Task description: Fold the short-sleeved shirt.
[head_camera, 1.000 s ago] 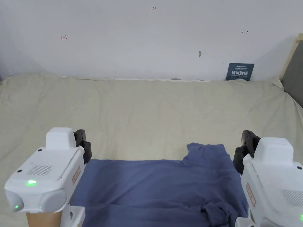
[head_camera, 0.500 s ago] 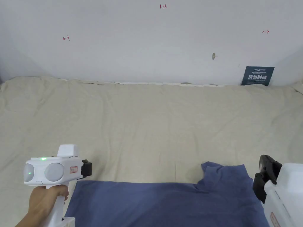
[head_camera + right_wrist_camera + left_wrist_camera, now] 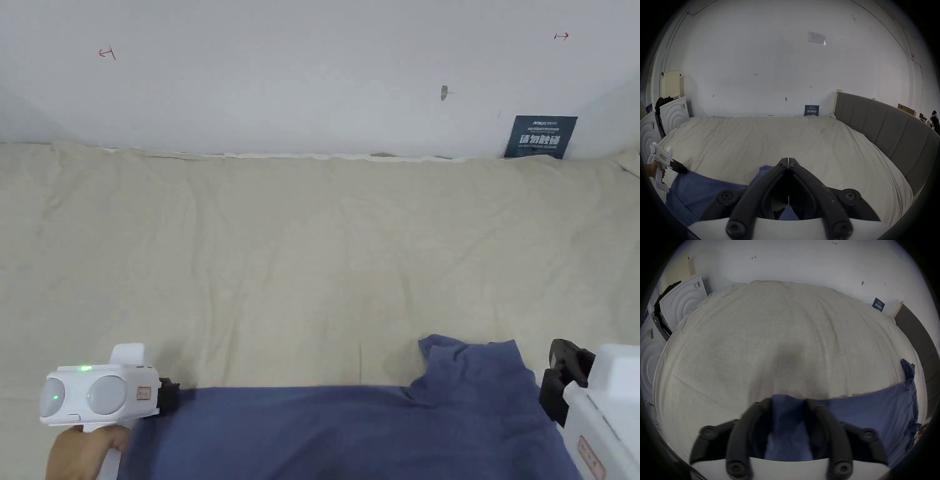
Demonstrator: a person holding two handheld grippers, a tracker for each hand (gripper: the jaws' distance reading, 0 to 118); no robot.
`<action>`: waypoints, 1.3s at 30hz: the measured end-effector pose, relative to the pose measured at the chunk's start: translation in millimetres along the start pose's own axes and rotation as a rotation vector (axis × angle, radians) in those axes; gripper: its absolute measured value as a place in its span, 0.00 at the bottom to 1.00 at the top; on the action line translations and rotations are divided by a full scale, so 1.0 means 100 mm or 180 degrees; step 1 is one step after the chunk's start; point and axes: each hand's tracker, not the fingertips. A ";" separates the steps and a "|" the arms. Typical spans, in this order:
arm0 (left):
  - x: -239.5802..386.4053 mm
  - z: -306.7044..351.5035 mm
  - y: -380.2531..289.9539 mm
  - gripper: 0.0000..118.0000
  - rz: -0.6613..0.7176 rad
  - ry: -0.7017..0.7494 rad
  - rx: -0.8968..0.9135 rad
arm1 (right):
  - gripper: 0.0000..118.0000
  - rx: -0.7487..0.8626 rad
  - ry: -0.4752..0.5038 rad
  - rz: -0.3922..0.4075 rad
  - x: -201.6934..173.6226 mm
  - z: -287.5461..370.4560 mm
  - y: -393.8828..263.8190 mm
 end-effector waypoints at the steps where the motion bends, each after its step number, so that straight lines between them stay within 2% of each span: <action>1: 0.03 0.02 0.01 0.12 -0.0026 -0.0104 0.0033 | 0.01 -0.0045 0.0004 -0.0037 0.05 -0.07 0.00; 2: 0.06 0.04 0.01 0.03 -0.0062 -0.0038 0.0035 | 0.02 -0.0096 -0.0005 -0.0064 0.10 -0.13 0.00; 4: 0.12 0.18 -0.03 0.03 -0.0162 -0.0016 0.0110 | 0.03 -0.0329 -0.0031 -0.0111 0.23 -0.37 0.02; 5: 0.13 0.28 -0.04 0.03 -0.0184 -0.0007 0.0225 | 0.07 -0.0399 -0.0055 -0.0171 0.30 -0.51 0.02; 7: 0.15 0.44 -0.06 0.03 -0.0206 -0.0053 0.0383 | 0.33 -0.0662 -0.0016 -0.0250 0.42 -0.80 0.00; 8: 0.15 0.53 -0.05 0.03 -0.0213 -0.0134 0.0425 | 0.48 -0.0792 -0.0047 -0.0206 0.46 -0.95 -0.03; 9: 0.15 0.61 -0.05 0.03 -0.0258 -0.0175 0.0415 | 0.67 -0.0952 -0.0048 -0.0231 0.52 -1.14 -0.06; 10: 0.16 0.68 -0.06 0.03 -0.0292 -0.0174 0.0466 | 0.80 -0.1106 -0.0060 -0.0218 0.54 -1.26 -0.12; 11: 0.14 0.71 -0.02 0.03 -0.0321 -0.0189 0.0499 | 0.89 -0.1298 -0.0093 -0.0304 0.59 -1.47 -0.21; 12: 0.13 0.75 -0.01 0.03 -0.0326 -0.0198 0.0523 | 0.92 -0.1434 -0.0110 -0.0338 0.61 -1.57 -0.26; 14: 0.12 0.82 0.00 0.03 -0.0316 -0.0229 0.0558 | 0.91 -0.1587 -0.0138 -0.0313 0.63 -1.79 -0.42; 16: 0.20 0.97 -0.01 0.03 -0.0310 -0.0244 0.0570 | 0.87 -0.1764 -0.0171 -0.0171 0.57 -1.93 -0.56; 17: 0.20 0.97 -0.02 0.03 -0.0307 -0.0244 0.0569 | 0.79 -0.1815 -0.0138 -0.0109 0.54 -1.99 -0.62; 18: 0.17 0.90 -0.04 0.03 -0.0304 -0.0243 0.0569 | 0.67 -0.1866 -0.0100 -0.0112 0.51 -2.01 -0.66; 20: 0.12 0.80 -0.10 0.03 -0.0275 -0.0248 0.0553 | 0.64 -0.1904 -0.0029 -0.0120 0.49 -2.13 -0.80; 21: 0.12 0.80 -0.12 0.03 -0.0249 -0.0254 0.0535 | 0.52 -0.1712 -0.0153 -0.0052 0.50 -2.10 -0.79; 24: 0.13 0.83 -0.20 0.03 -0.0225 -0.0235 0.0516 | 0.05 -0.1751 -0.0025 -0.0023 0.42 -1.91 -0.67; 26: 0.13 0.87 -0.25 0.03 -0.0176 -0.0209 0.0539 | 0.05 -0.1682 0.0260 0.0086 0.39 -1.77 -0.60; 27: 0.08 0.87 -0.26 0.03 -0.0139 -0.0202 0.0560 | 0.05 -0.1609 0.0125 0.0139 0.37 -1.67 -0.55; 28: 0.07 0.91 -0.28 0.03 -0.0089 -0.0200 0.0594 | 0.05 -0.1442 0.0124 0.0166 0.44 -1.60 -0.51; 33: 0.00 1.29 -0.42 0.03 0.0142 -0.0187 0.0769 | 0.05 -0.0979 0.0354 -0.0076 0.64 -0.85 -0.18; 39: -0.24 1.75 -0.71 0.03 0.0389 -0.0207 0.0874 | 0.05 -0.0720 0.0607 -0.0236 0.87 0.17 -0.07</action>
